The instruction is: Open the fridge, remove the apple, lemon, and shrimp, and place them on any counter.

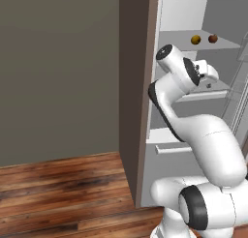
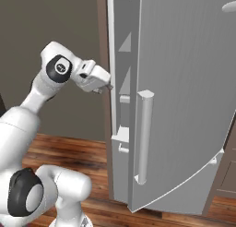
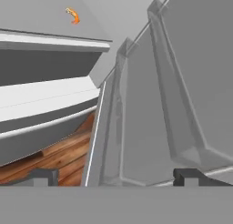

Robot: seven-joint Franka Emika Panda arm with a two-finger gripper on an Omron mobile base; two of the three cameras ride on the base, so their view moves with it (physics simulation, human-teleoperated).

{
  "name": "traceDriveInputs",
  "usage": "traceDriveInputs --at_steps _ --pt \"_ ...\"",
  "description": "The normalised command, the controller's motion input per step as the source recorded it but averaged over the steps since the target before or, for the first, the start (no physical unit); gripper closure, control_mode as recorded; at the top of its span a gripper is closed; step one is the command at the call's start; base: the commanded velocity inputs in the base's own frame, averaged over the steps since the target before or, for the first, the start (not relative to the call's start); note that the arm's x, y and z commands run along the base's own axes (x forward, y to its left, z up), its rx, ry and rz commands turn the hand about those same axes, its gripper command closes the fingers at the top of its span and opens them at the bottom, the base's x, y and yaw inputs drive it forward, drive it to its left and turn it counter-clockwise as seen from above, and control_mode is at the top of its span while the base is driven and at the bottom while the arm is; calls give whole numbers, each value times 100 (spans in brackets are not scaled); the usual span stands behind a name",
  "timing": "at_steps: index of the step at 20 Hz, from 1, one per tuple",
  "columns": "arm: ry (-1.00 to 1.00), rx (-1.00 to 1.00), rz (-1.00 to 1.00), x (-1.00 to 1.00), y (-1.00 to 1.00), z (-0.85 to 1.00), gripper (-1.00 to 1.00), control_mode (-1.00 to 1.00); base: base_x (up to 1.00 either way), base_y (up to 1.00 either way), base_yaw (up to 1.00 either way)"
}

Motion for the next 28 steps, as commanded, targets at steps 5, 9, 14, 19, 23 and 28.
traceDriveInputs --at_steps 5,9,14,19,23,28 --pt "0 9 -6 63 -58 -15 -100 -100 0 0 0" --pt "0 9 -4 51 -67 -16 -100 -100 0 0 0" --pt "1 9 -3 51 -69 -31 -100 -100 0 0 0" --pt "1 6 -4 5 -79 -17 -100 -100 0 0 0" --pt "0 2 -9 -59 -100 0 -100 -100 0 0 0" --pt "-4 1 -10 -82 -100 0 -100 -100 0 0 0"
